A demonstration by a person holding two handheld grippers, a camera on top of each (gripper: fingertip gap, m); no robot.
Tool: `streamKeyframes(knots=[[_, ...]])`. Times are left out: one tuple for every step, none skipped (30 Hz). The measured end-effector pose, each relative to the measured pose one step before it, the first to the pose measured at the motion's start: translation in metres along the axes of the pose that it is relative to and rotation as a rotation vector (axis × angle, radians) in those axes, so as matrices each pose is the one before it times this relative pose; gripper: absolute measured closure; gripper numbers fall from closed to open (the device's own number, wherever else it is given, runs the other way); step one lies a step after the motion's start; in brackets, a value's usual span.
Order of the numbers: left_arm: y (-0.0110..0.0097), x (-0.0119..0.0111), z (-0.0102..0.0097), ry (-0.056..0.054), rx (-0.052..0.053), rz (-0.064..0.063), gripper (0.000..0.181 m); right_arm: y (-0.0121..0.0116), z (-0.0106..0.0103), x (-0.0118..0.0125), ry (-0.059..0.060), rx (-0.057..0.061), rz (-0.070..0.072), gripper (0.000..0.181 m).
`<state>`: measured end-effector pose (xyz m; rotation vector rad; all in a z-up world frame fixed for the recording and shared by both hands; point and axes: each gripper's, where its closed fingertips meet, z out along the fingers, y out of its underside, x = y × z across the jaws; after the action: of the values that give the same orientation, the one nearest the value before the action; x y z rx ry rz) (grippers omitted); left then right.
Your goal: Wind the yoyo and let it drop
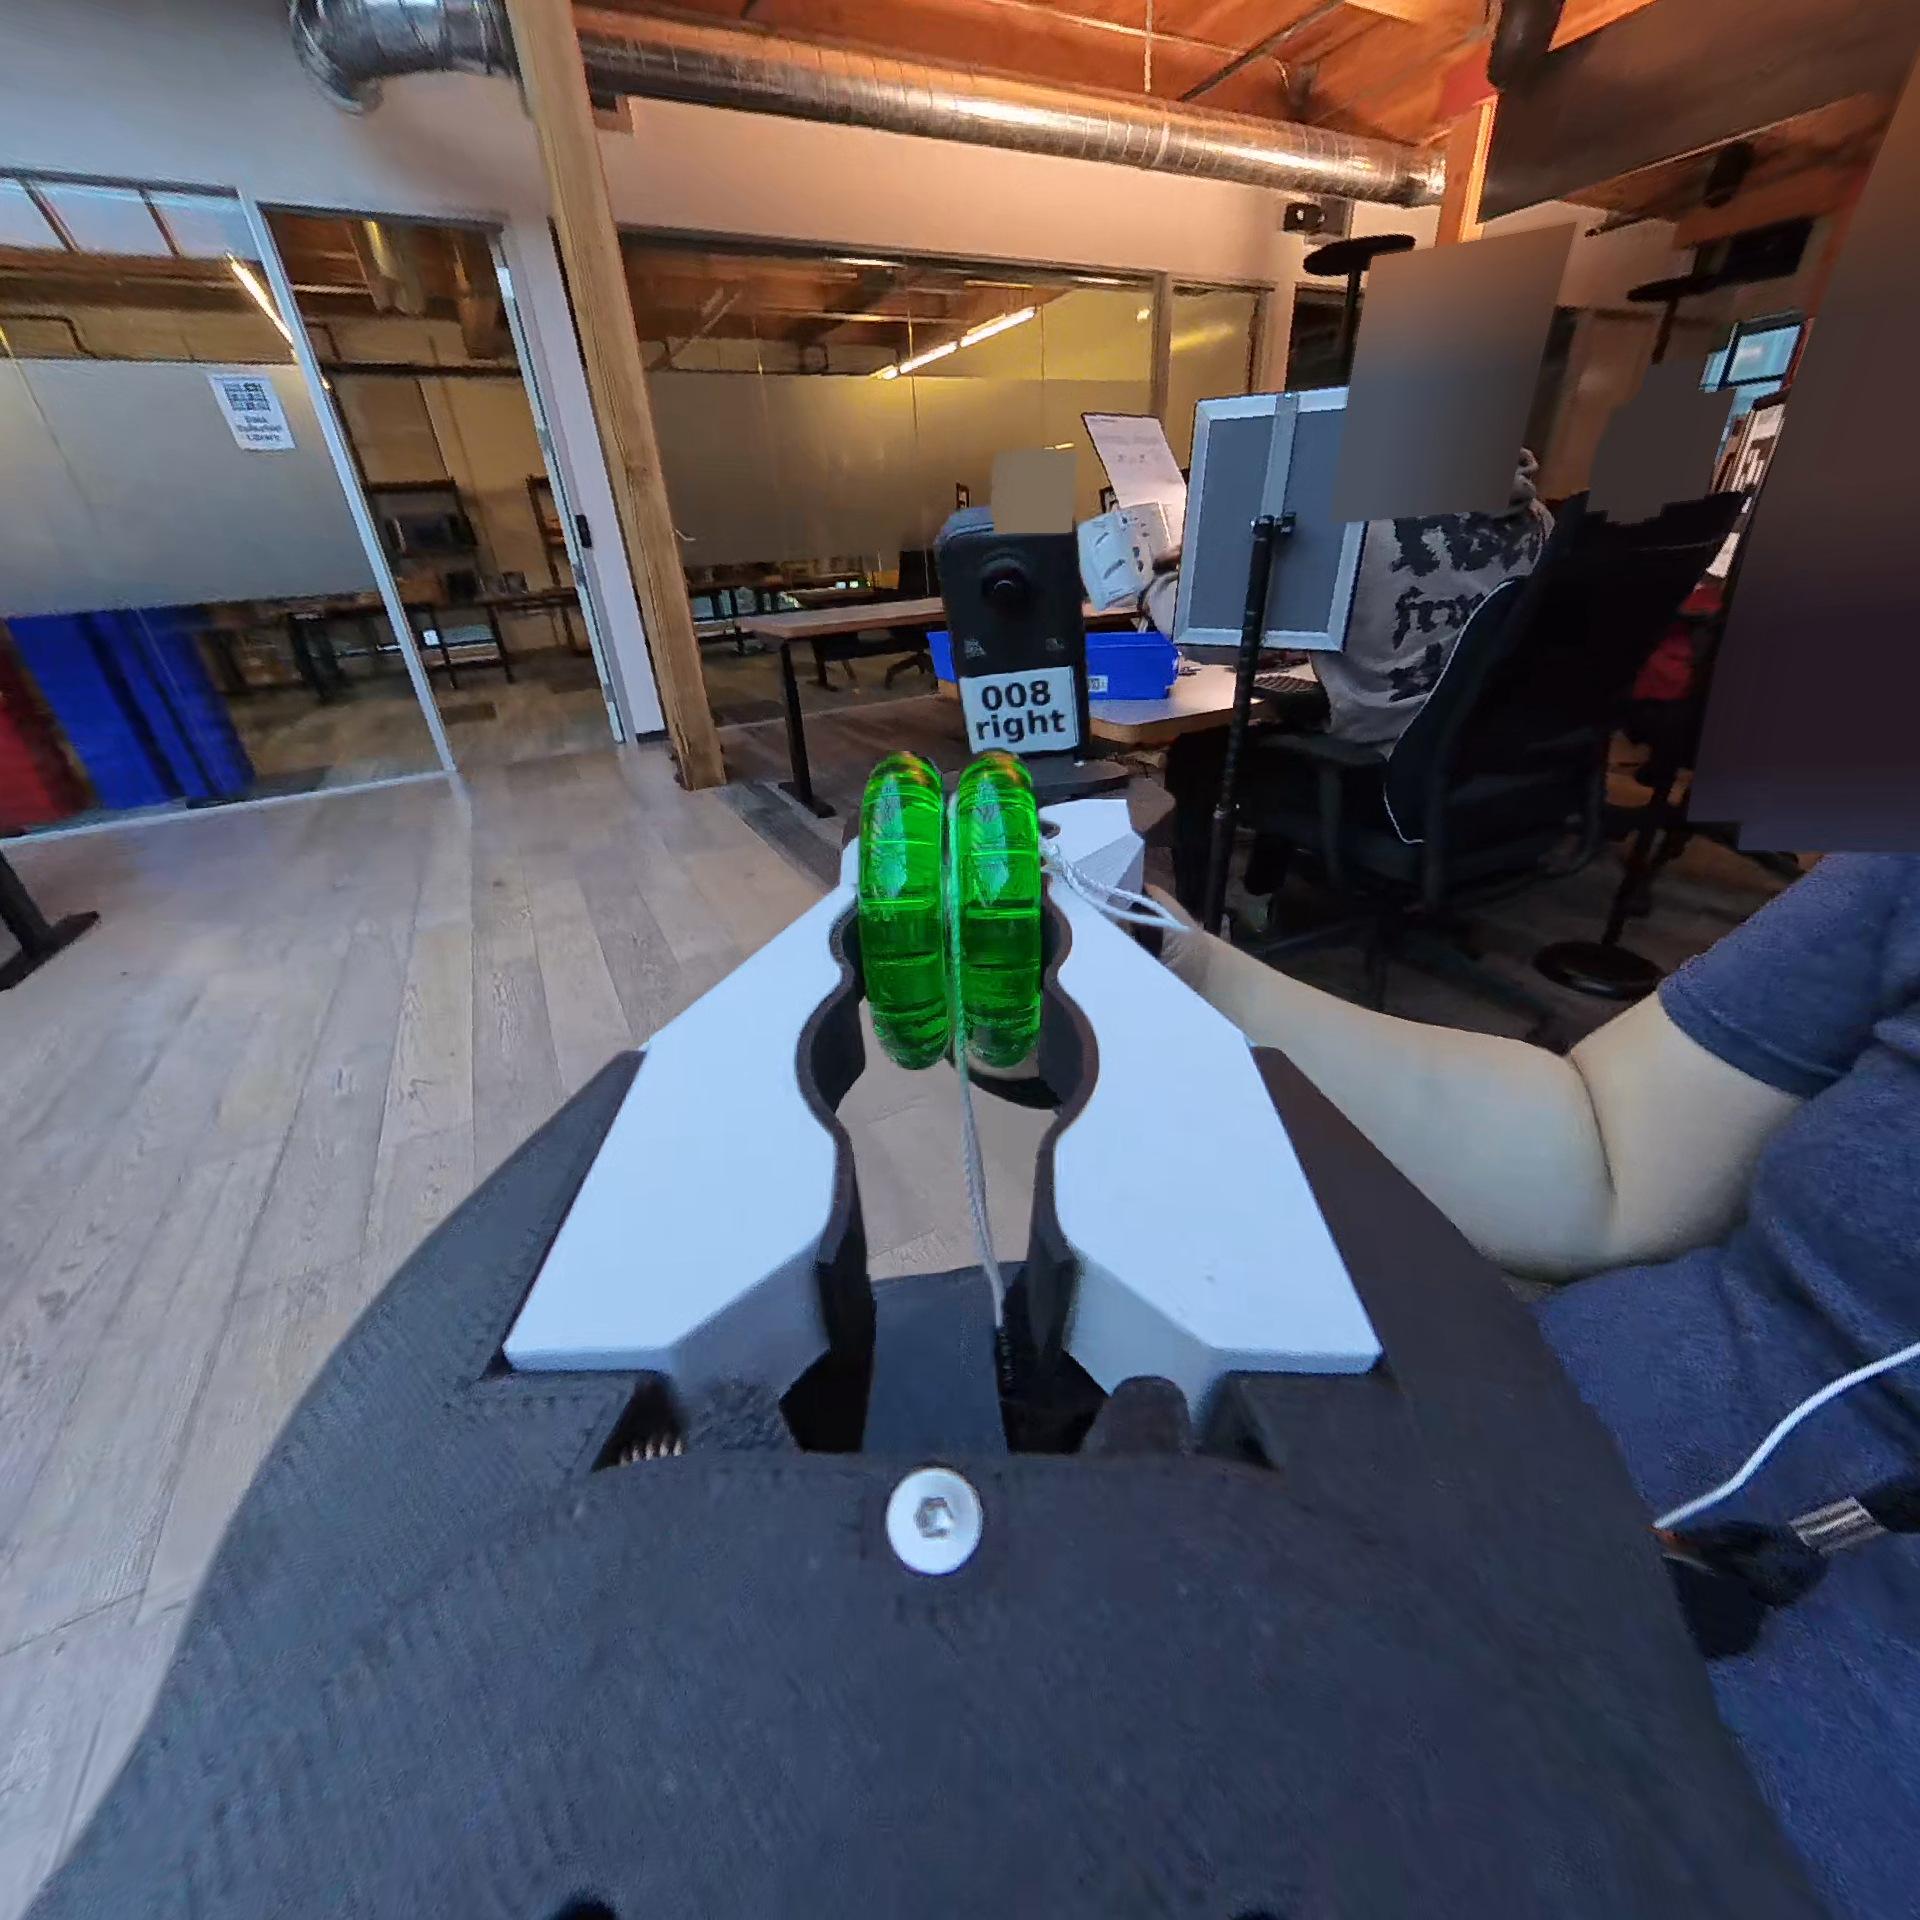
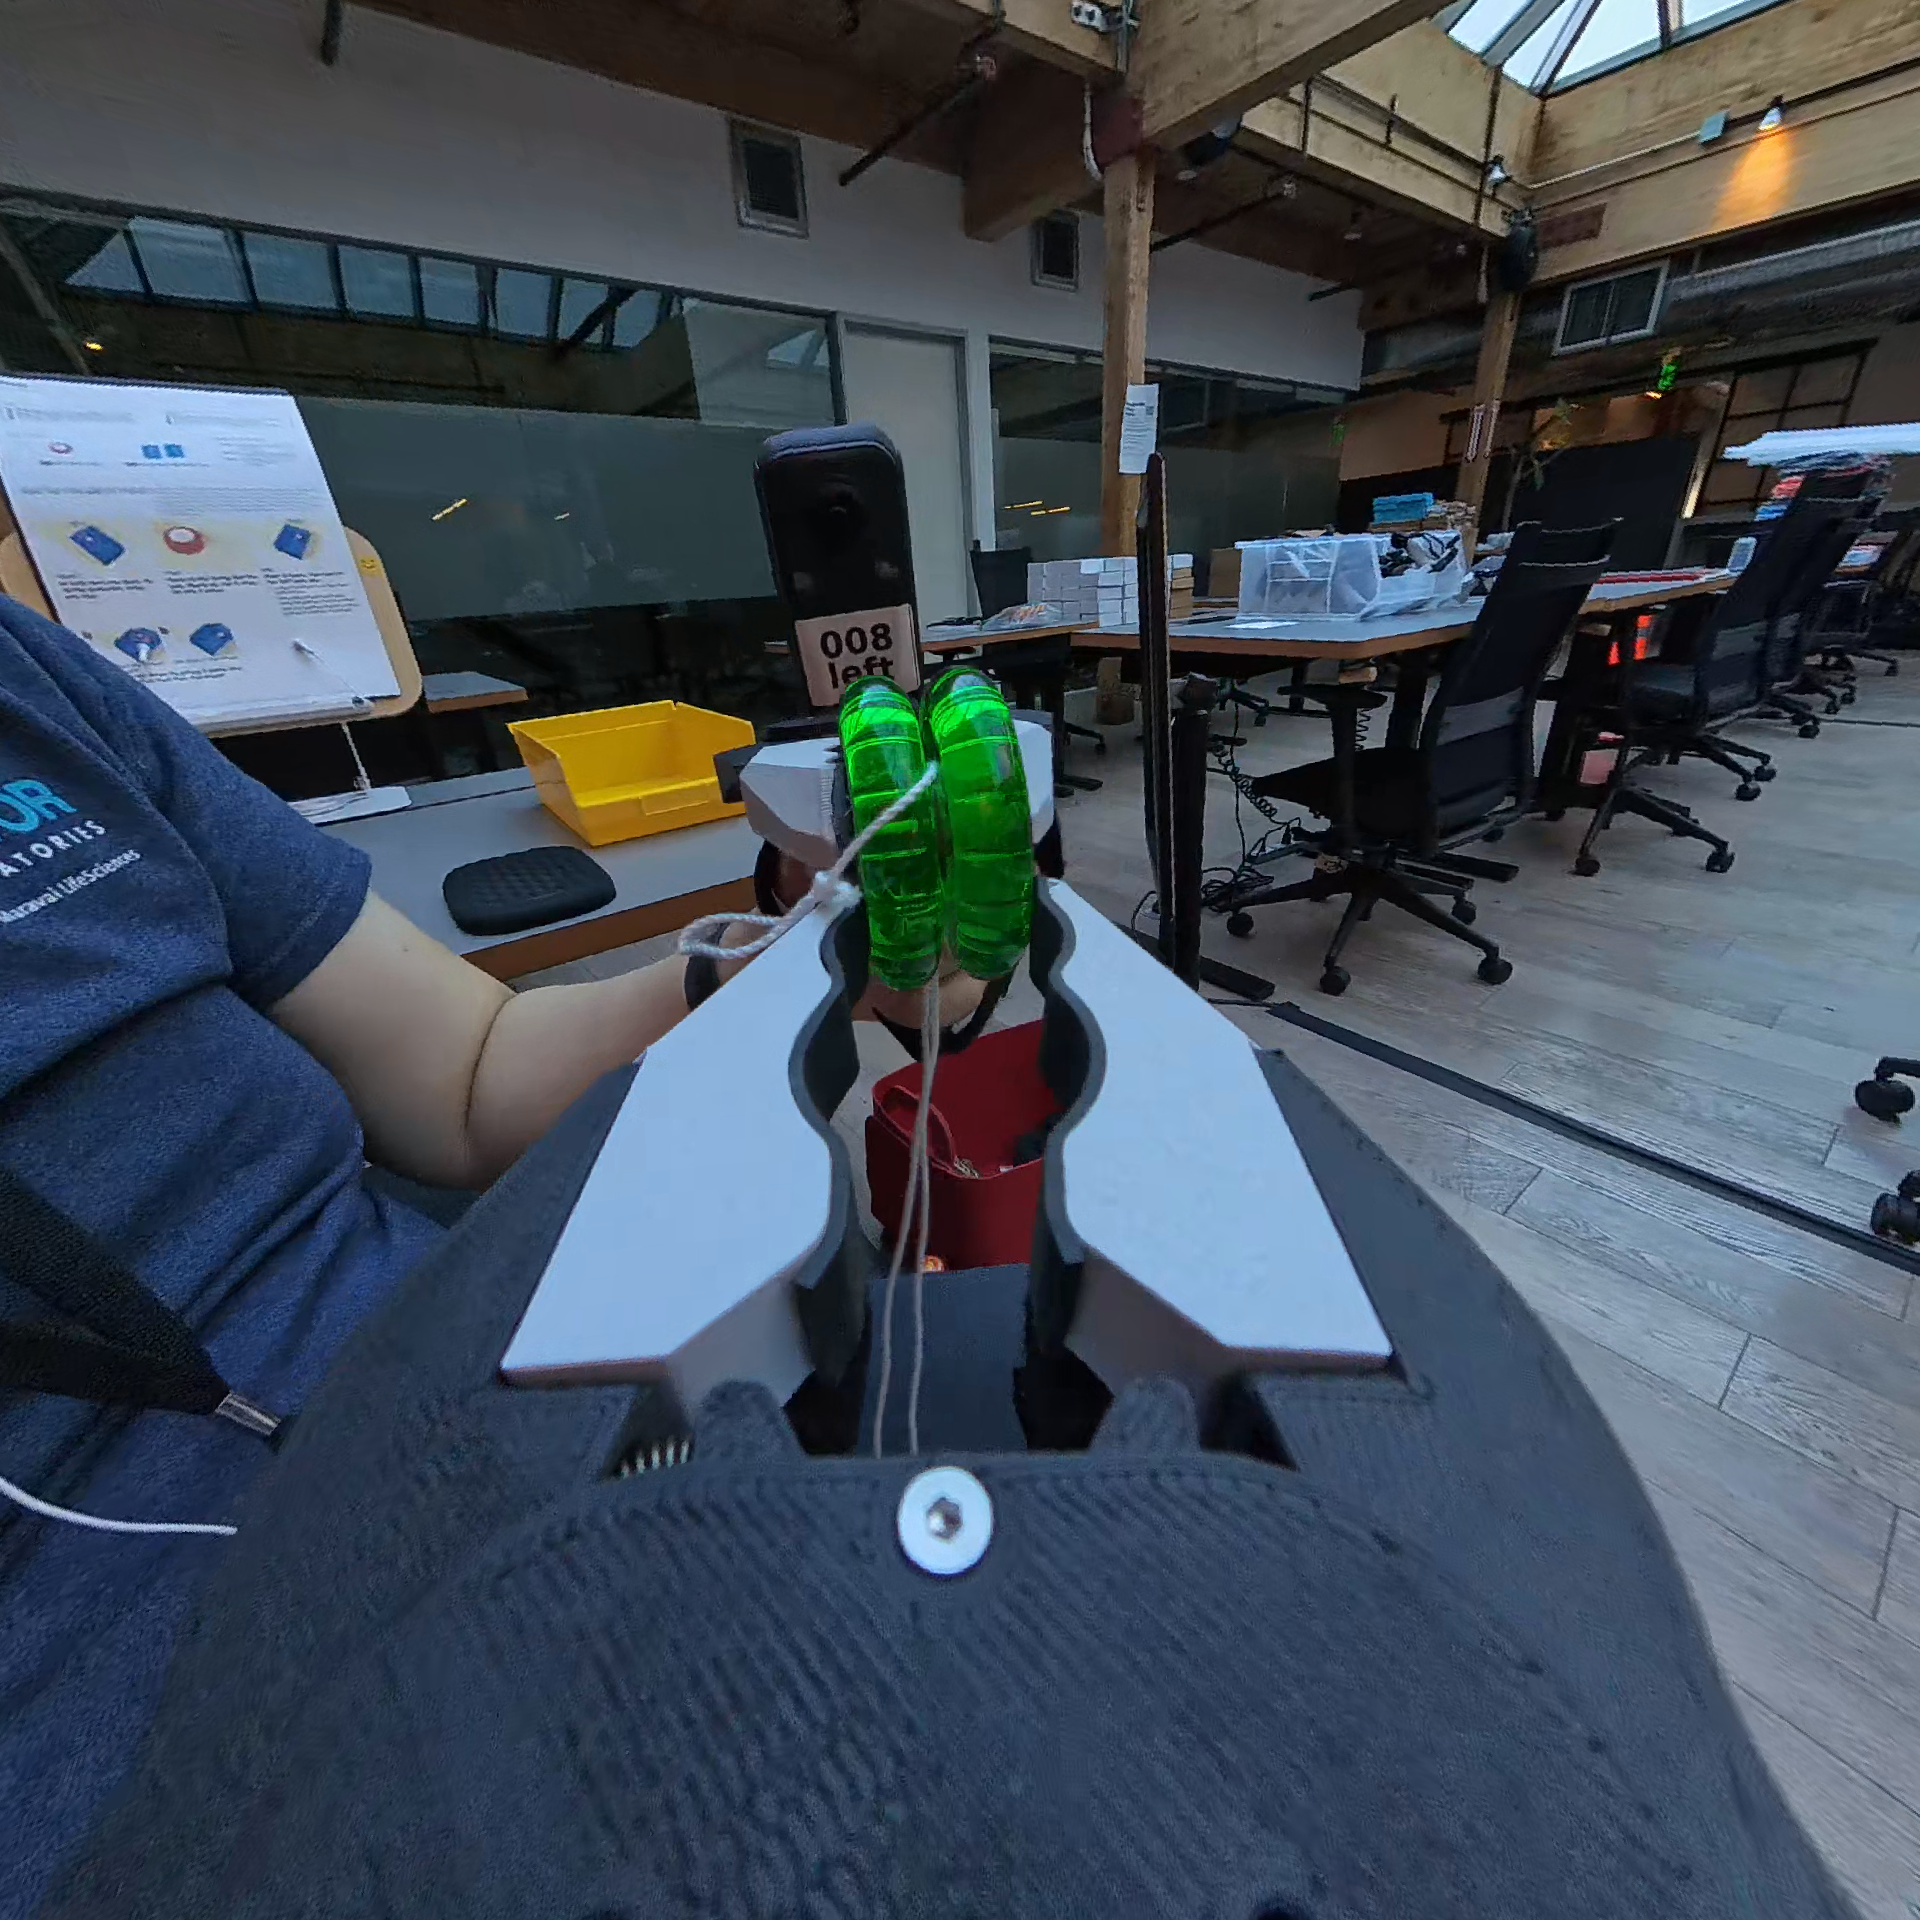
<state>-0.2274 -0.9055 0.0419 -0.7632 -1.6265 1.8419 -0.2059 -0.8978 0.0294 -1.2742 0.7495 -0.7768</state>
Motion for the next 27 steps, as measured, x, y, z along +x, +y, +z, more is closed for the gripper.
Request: streamKeyframes(knots=[[-0.00027,-0.00091,0.00051,-0.0022,0.0063,-0.0224,0.154,-0.00087,-0.00086,0.00121,0.0093,0.0066,-0.0121,0.152],[0.00024,-0.00212,0.00025,-0.0049,0.0018,-0.0239,0.154,-0.00011,-0.00159,0.00214,0.0164,-0.0006,-0.0166,0.151],[0.00018,-0.00377,-0.00054,-0.0136,0.0006,-0.0236,0.154,0.00005,-0.00268,0.00381,0.0274,-0.0049,-0.0166,0.143],[-0.00050,-0.00467,-0.00112,-0.0191,0.0035,-0.0217,0.154,0.00112,-0.00369,0.00520,0.0331,-0.0117,-0.0129,0.135],[-0.00142,-0.00401,-0.00163,-0.0150,0.0081,-0.0182,0.154,0.00246,-0.00475,0.00667,0.0366,-0.0208,-0.0058,0.135],[-0.00189,-0.00351,-0.00198,-0.0137,0.0093,-0.0138,0.154,0.00333,-0.00531,0.00751,0.0381,-0.0245,0.0020,0.136],[-0.00140,-0.00423,-0.00191,-0.0202,0.0048,-0.0076,0.154,0.00319,-0.00512,0.00620,0.0306,-0.0236,0.0043,0.137],[-0.00043,-0.00510,-0.00143,-0.0268,-0.0026,0.0003,0.154,0.00222,-0.00512,0.00572,0.0297,-0.0177,0.0065,0.138],[0.00071,-0.00461,-0.00085,-0.0256,-0.0100,0.0063,0.154,0.00014,-0.00487,0.00579,0.0341,-0.0060,0.0079,0.139],[0.00129,-0.00393,-0.00006,-0.0219,-0.0138,0.0083,0.154,-0.00245,-0.00393,0.00299,0.0203,0.0093,0.0048,0.139],[0.00091,-0.00293,0.00035,-0.0178,-0.0108,0.0059,0.154,-0.00468,-0.00259,-0.00065,0.0032,0.0217,0.0030,0.139],[-0.00017,-0.00119,0.00068,-0.0074,-0.0033,0.0025,0.154,-0.00536,-0.00118,-0.00131,0.0037,0.0239,0.0052,0.140],[-0.00111,0.00044,0.00090,0.0037,0.0032,-0.0031,0.154,-0.00408,0.00023,-0.00090,0.0080,0.0162,0.0071,0.141],[-0.00188,0.00084,0.00107,0.0067,0.0075,-0.0099,0.154,-0.00283,0.00146,-0.00313,-0.0048,0.0089,-0.0008,0.140],[-0.00211,0.00049,0.00108,0.0063,0.0072,-0.0146,0.154,-0.00080,0.00242,-0.00496,-0.0148,-0.0030,-0.0062,0.141],[-0.00204,0.00061,0.00111,0.0077,0.0054,-0.0129,0.154,0.00116,0.00295,-0.00292,-0.0036,-0.0164,-0.0058,0.140],[-0.00224,0.00034,0.00089,0.0053,0.0052,-0.0106,0.154,0.00208,0.00307,-0.00104,0.0080,-0.0205,-0.0116,0.139],[-0.00239,0.00005,0.00088,0.0023,0.0050,-0.0099,0.154,0.00247,0.00295,0.00003,0.0169,-0.0213,-0.0208,0.139],[-0.00240,0.00064,0.00070,0.0064,0.0042,-0.0098,0.154,0.00297,0.00289,0.00064,0.0212,-0.0226,-0.0241,0.138],[-0.00252,0.00167,0.00048,0.0126,0.0055,-0.0105,0.154,0.00384,0.00282,0.00010,0.0170,-0.0259,-0.0235,0.138],[-0.00301,0.00191,0.00033,0.0125,0.0089,-0.0096,0.154,0.00324,0.00247,0.00036,0.0173,-0.0223,-0.0196,0.139],[-0.00269,0.00139,0.00021,0.0084,0.0090,-0.0057,0.154,0.00165,0.00190,0.00089,0.0170,-0.0089,-0.0120,0.139],[-0.00183,0.00092,0.00032,0.0047,0.0038,-0.0008,0.154,0.00005,0.00173,-0.00126,-0.0009,0.0024,-0.0001,0.139],[-0.00057,0.00034,0.00041,0.0001,-0.0021,0.0020,0.154,-0.00102,0.00183,-0.00234,-0.0116,0.0114,0.0156,0.139],[0.00015,-0.00021,0.00071,-0.0025,-0.0053,0.0025,0.154,-0.00087,0.00192,-0.00089,-0.0068,0.0107,0.0230,0.139],[0.00044,0.00034,0.00085,0.0001,-0.0056,0.0026,0.154,-0.00041,0.00186,-0.00056,-0.0041,0.0073,0.0185,0.139],[0.00039,0.00069,0.00098,0.0024,-0.0032,0.0015,0.154,-0.00030,0.00190,-0.00027,-0.0013,0.0058,0.0104,0.139]])
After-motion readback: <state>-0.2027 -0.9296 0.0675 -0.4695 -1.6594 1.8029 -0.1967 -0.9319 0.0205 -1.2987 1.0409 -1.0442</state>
